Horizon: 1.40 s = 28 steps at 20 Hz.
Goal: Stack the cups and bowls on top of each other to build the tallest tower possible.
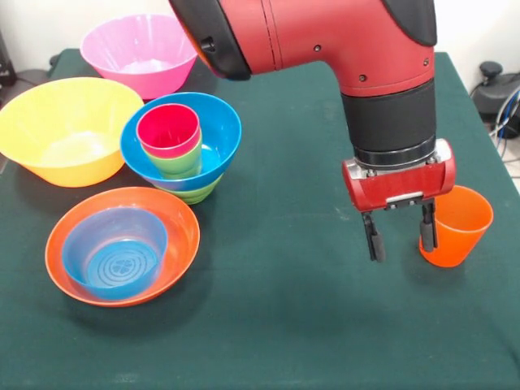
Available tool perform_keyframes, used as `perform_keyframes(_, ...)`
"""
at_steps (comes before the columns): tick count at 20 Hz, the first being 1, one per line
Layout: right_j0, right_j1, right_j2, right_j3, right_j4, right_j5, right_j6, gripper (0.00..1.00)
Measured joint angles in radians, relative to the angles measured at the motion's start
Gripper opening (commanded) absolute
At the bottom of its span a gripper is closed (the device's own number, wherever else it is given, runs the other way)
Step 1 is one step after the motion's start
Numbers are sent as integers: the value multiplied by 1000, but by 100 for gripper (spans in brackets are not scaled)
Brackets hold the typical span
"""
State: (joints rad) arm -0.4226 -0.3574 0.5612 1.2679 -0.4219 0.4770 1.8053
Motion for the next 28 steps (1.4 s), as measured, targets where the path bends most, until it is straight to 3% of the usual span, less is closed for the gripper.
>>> perform_keyframes(19,-15,-88,26,60,0,-1,0,100)
perform_keyframes(28,-13,-93,29,60,0,-15,0,100)
